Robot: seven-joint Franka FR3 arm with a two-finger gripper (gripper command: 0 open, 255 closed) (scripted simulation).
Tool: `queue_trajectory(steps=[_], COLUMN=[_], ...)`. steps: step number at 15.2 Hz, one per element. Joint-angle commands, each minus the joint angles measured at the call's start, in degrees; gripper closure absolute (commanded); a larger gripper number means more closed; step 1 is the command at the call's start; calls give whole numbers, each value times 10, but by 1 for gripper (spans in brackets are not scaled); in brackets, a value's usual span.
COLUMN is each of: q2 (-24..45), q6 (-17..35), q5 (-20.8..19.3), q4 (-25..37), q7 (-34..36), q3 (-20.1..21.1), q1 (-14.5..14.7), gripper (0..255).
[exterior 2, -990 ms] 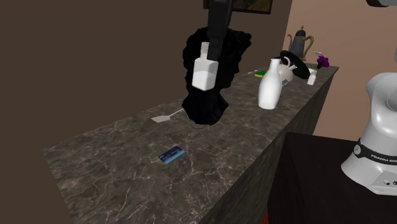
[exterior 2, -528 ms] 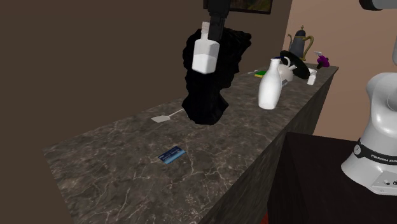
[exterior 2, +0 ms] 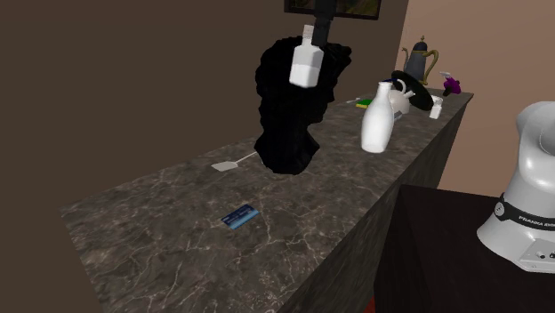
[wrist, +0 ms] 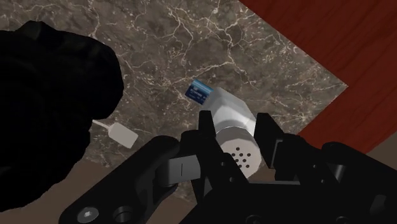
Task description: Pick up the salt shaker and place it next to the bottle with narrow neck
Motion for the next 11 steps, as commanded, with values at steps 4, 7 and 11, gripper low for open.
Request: queue_trajectory(steps=[4, 7, 11], q2=[-68, -100, -134], q6=[19, 25, 30], q5=[34, 47, 57], q4=[-79, -115, -152], q7=[-77, -123, -182], q3=[-40, -67, -104], q1=[-40, -59, -82], gripper=[255, 255, 255])
